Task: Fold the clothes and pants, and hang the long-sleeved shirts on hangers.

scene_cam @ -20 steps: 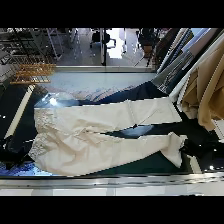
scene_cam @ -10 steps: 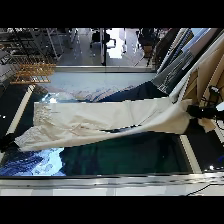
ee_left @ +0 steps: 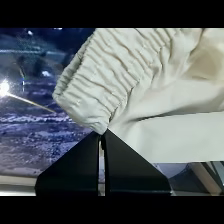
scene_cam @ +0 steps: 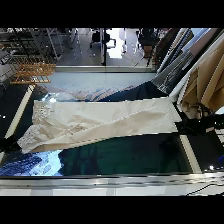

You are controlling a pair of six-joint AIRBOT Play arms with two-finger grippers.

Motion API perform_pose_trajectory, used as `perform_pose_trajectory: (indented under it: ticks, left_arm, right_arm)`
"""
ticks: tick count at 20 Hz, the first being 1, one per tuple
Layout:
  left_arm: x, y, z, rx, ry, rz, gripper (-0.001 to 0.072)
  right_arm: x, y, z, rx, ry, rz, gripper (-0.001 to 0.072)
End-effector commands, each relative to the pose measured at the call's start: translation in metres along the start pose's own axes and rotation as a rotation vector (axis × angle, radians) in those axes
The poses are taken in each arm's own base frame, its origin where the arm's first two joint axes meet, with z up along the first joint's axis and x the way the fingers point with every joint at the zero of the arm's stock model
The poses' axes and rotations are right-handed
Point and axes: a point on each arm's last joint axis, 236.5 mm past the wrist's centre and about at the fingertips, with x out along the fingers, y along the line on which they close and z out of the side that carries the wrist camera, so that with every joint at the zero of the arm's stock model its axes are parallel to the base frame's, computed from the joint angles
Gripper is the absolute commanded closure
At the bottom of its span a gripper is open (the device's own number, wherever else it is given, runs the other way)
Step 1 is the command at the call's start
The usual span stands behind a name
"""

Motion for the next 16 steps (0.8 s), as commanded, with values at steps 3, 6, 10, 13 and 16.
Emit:
perform_pose_trajectory:
  ticks: [3,6,10,13,16]
  left_arm:
    - [0.012,0.001,-0.009,-0.011,0.063,-0.018,0.0698]
    - [0.012,0.001,-0.010,-0.011,0.067,-0.019,0.0699]
    - [0.011,0.000,-0.013,-0.011,0.080,-0.023,0.0698]
    - [0.011,0.000,-0.013,-0.011,0.081,-0.024,0.0699]
    - [0.011,-0.003,-0.019,-0.012,0.105,-0.036,0.0699]
  right_arm:
    - [0.051,-0.001,-0.021,0.249,-0.033,0.191,0.0325]
    - [0.065,-0.013,0.003,0.314,-0.144,0.192,0.0326]
    - [0.058,-0.027,0.041,0.354,-0.316,0.168,0.0328]
    - [0.052,-0.039,0.058,0.366,-0.402,0.128,0.0382]
    - [0.052,-0.031,0.074,0.362,-0.465,0.121,0.0700]
